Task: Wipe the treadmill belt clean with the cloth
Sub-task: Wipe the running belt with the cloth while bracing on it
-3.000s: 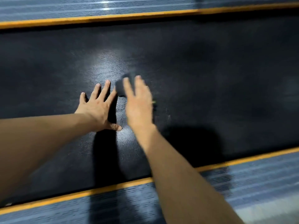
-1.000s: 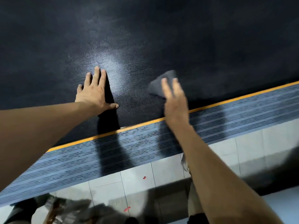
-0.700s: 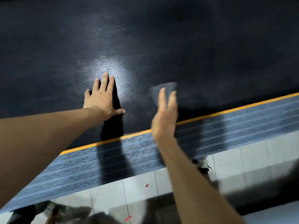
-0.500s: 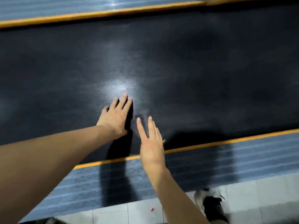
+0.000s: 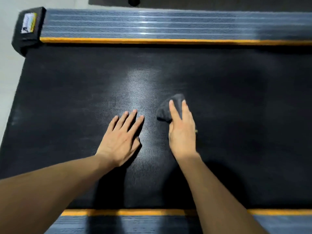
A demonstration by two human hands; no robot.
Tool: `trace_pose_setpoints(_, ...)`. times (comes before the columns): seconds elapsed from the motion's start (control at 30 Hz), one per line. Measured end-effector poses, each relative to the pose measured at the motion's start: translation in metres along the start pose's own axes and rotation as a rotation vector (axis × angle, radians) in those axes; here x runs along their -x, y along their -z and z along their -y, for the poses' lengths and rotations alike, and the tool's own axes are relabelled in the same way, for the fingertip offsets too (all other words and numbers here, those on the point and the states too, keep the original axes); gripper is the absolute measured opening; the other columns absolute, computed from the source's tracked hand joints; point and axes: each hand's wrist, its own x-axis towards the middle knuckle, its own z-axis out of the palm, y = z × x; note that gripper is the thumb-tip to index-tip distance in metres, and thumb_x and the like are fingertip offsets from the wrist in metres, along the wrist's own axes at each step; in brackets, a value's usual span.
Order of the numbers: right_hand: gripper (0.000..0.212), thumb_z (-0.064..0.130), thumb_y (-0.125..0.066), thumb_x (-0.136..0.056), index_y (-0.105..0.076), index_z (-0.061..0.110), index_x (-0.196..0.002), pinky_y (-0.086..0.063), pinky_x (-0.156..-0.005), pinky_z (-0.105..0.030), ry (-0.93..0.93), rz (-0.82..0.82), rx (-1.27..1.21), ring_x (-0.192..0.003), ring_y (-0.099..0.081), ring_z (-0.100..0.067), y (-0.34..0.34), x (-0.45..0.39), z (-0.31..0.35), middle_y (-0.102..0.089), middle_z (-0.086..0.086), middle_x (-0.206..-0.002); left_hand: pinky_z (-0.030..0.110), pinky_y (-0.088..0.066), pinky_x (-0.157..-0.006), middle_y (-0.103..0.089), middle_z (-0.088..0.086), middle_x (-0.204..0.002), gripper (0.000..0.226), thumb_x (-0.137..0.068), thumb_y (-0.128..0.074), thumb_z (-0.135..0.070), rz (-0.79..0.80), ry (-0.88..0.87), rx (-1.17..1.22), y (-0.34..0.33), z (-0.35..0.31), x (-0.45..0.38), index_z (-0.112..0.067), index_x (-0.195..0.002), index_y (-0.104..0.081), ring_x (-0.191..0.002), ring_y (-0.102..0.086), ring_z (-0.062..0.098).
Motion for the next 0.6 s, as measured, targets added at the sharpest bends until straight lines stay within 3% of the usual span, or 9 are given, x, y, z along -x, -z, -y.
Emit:
trace_pose_setpoints(0.27, 0.064, 0.014, -0.048, -0.098, -0.025, 0.028, -0.156, -0.022, -0.121, -0.044, 0.054, -0.014, 0.106, -0.147, -0.022, -0.035, -0.004, -0.142, 0.007, -0.014, -0.016, -0.164, 0.054, -0.017, -0.126, -0.02, 0.014, -0.169, 0.07, -0.098, -0.023, -0.049, -0.136, 0.199, 0.032, 0.001, 0.074, -0.07, -0.022, -0.162, -0.022, -0.155, -0.021, 0.034)
trace_pose_setpoints(0.47, 0.06, 0.015, -0.049, -0.097, -0.033, 0.022, -0.154, -0.025, -0.118, -0.043, -0.04, -0.195, 0.122, -0.145, -0.028, -0.035, -0.018, -0.19, 0.024, -0.024, -0.02, -0.16, 0.054, -0.009, -0.127, -0.014, 0.006, -0.172, 0.067, -0.098, -0.027, -0.046, -0.22, 0.253, 0.063, -0.007, 0.102, -0.081, -0.027, -0.163, -0.021, -0.158, -0.013, 0.028)
trace_pose_setpoints(0.53, 0.057, 0.017, -0.044, -0.096, -0.036, 0.018, -0.152, -0.025, -0.117, -0.043, -0.168, -0.24, 0.143, -0.143, -0.031, -0.037, -0.037, -0.187, 0.051, -0.026, -0.023, -0.158, 0.055, -0.01, -0.127, -0.015, 0.006, -0.171, 0.068, -0.098, -0.027, -0.047, -0.222, 0.243, 0.055, -0.008, 0.102, -0.082, -0.027, -0.163, -0.02, -0.158, -0.013, 0.028)
trace_pose_setpoints(0.6, 0.059, 0.018, -0.036, -0.088, -0.047, 0.013, -0.146, -0.033, -0.112, -0.045, -0.097, -0.238, 0.125, -0.136, -0.041, -0.042, -0.06, -0.186, 0.1, -0.036, -0.03, -0.152, 0.056, -0.011, -0.126, -0.014, 0.006, -0.172, 0.068, -0.098, -0.027, -0.047, -0.216, 0.245, 0.062, -0.009, 0.105, -0.082, -0.027, -0.163, -0.021, -0.159, -0.013, 0.028)
